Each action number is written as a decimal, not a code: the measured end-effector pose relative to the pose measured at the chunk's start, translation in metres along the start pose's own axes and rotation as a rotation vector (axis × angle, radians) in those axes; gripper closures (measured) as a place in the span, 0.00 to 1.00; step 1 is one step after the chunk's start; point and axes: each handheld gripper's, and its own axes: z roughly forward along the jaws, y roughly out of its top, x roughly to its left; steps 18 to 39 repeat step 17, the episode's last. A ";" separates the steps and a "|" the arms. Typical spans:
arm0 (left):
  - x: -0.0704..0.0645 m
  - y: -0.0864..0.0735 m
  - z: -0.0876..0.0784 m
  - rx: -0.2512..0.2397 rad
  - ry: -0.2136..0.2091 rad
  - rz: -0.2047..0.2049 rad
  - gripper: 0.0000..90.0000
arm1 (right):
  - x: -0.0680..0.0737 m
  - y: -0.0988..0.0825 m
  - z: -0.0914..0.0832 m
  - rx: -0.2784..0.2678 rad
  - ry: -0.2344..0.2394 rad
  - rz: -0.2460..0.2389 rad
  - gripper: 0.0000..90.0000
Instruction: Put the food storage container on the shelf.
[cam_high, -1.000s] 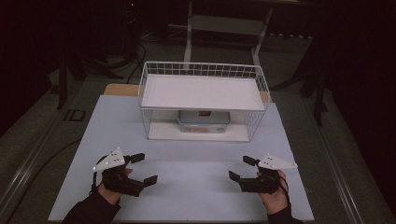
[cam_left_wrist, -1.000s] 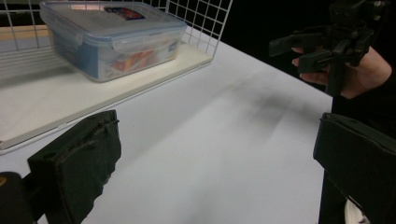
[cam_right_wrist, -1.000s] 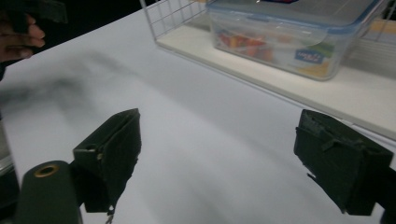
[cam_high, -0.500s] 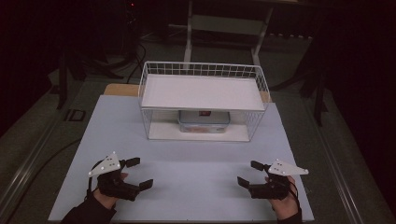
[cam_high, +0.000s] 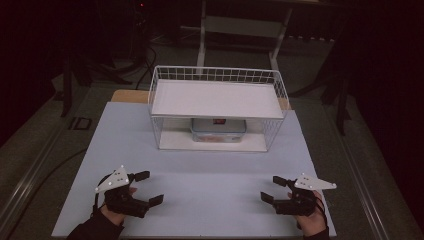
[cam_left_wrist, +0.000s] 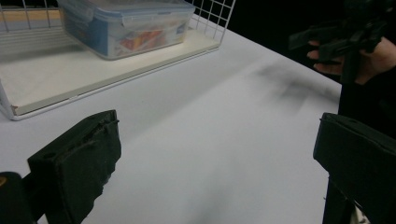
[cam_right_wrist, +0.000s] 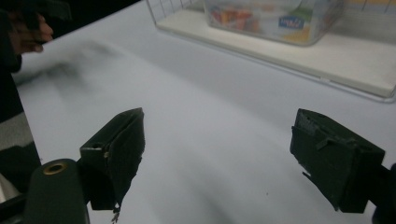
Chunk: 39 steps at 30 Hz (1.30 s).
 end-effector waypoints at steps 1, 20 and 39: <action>0.000 0.000 0.000 -0.001 -0.001 -0.003 0.01 | 0.000 0.000 0.001 0.004 0.007 -0.001 0.20; 0.001 0.000 0.003 -0.001 -0.017 -0.004 0.01 | -0.004 -0.001 0.000 -0.002 0.013 0.029 0.18; 0.001 0.000 0.003 -0.001 -0.017 -0.004 0.01 | -0.004 -0.001 0.000 -0.002 0.013 0.029 0.18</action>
